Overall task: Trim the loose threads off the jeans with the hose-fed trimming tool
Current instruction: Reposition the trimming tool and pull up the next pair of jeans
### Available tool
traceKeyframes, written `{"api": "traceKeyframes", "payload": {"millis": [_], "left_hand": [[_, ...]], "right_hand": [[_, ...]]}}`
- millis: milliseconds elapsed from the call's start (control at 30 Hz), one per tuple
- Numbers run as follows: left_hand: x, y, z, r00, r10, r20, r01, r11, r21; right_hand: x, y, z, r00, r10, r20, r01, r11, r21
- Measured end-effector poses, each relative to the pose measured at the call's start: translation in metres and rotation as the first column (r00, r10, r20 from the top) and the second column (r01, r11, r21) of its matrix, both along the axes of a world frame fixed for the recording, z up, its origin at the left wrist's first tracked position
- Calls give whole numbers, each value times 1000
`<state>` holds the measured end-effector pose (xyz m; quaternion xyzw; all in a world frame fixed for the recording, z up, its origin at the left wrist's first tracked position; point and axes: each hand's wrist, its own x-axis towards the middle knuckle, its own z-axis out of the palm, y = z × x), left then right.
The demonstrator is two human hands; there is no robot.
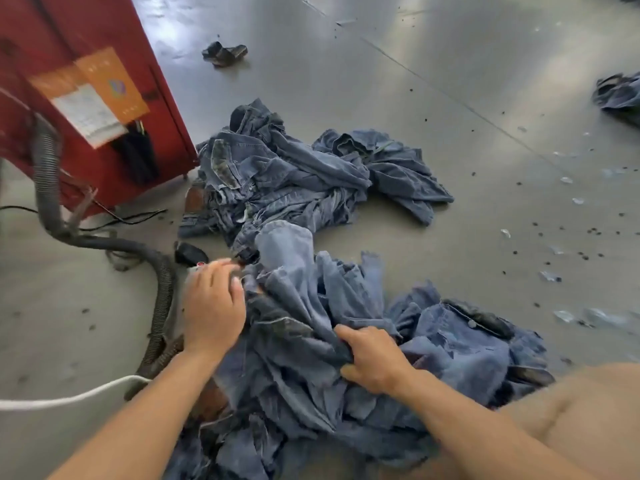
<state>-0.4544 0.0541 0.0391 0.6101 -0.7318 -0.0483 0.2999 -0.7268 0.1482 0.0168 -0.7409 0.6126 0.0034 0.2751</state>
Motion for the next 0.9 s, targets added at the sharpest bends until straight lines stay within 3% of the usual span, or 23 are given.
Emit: {"api": "traceKeyframes", "payload": {"millis": [67,133,167,200,233,267,300,333,367,400,467,500,533,600,667,733,833,900], "left_hand": [[-28,0,33,996,-80,-39,66,960,-272],[-73,2,59,969,-247,-1,233,913,-334],[-98,2,62,923,-385,26,380,897,-225],[-122,5,59,858,-510,60,510,860,4],[-140,14,49,806,-585,86,541,788,296],[-151,24,32,788,-608,100,448,677,584],[-153,38,7,780,-606,155,295,574,764],[-147,56,-17,791,-573,216,153,526,836],[-133,76,-36,799,-528,287,62,548,834],[-118,95,-50,823,-442,358,18,650,760],[-97,124,-67,867,-292,405,-12,800,601],[-94,130,-69,895,-229,384,-40,814,579],[-93,133,-70,907,-208,367,-49,813,581],[-97,137,-62,914,-140,380,-133,782,609],[-99,137,-59,883,-83,463,-190,838,512],[-97,138,-57,891,-76,448,-138,893,427],[-98,153,-60,871,-209,445,123,969,215],[-102,163,-63,841,-395,369,296,908,298]], "right_hand": [[12,35,22,970,237,-47,-239,970,-52],[27,72,30,892,428,-143,-445,887,-124],[36,88,32,867,466,-176,-476,879,-17],[47,99,31,845,485,-227,-498,867,-3],[54,106,31,869,443,-221,-441,895,59],[57,107,31,893,409,-187,-392,912,119],[51,103,25,892,430,-137,-385,884,267],[40,92,27,903,429,-38,-369,816,444],[26,76,34,936,341,86,-330,771,545],[10,55,44,957,233,175,-291,802,521],[-26,8,43,984,-75,161,18,943,331],[-44,-11,34,985,-140,105,115,970,212],[-58,-25,23,991,-134,8,130,974,186],[-75,-37,-7,961,15,-276,82,938,336],[-74,-40,-38,847,192,-496,94,864,495],[-59,-50,-55,758,316,-571,21,863,505],[-36,-71,-76,894,233,-382,-93,932,350],[-30,-66,-92,972,129,-197,0,836,548]]}}
